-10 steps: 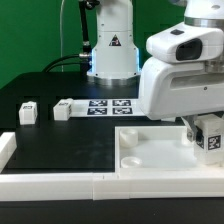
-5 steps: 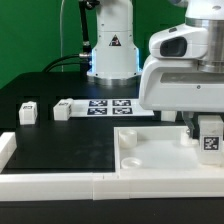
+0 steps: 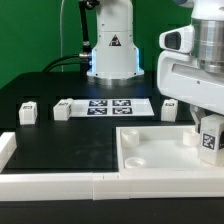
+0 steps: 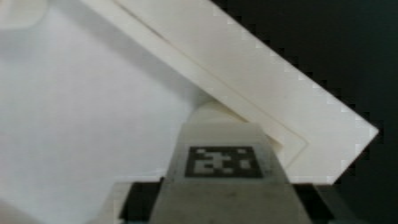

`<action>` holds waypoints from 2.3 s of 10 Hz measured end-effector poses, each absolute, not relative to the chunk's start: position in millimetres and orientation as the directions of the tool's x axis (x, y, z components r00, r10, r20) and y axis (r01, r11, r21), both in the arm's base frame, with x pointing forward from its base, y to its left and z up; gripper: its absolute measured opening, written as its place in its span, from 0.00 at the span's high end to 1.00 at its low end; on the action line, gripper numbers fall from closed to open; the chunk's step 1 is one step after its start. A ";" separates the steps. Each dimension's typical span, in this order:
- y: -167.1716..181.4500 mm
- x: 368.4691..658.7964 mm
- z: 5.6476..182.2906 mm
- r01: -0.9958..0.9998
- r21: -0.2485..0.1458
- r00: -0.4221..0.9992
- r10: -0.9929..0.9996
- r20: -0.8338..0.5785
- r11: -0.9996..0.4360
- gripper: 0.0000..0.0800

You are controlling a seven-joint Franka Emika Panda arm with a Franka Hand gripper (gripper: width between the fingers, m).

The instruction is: Assemble one leg

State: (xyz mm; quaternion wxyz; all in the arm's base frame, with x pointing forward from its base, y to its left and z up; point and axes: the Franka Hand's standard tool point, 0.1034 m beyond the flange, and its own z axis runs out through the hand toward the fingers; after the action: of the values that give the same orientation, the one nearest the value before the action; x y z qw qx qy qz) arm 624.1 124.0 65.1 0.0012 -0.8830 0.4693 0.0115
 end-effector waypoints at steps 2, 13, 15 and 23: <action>124.1 624.4 64.9 -0.871 0.008 0.491 -0.871 -0.022 -0.491 0.64; 120.2 622.4 64.2 -0.012 -0.004 0.999 -0.012 -0.031 -1.000 0.19; 118.4 621.7 65.1 0.201 0.007 0.979 0.201 -0.047 -0.980 0.19; 118.2 622.9 64.3 0.125 0.008 0.992 0.124 -0.031 -0.992 0.64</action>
Offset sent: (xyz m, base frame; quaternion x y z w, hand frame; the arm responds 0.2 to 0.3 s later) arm 0.0000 0.0000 0.0000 0.0000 0.0000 -0.0899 0.9960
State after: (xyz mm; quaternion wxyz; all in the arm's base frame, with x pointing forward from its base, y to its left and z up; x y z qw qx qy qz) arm 622.9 118.2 64.3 -0.0051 -0.9979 -0.0624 0.0154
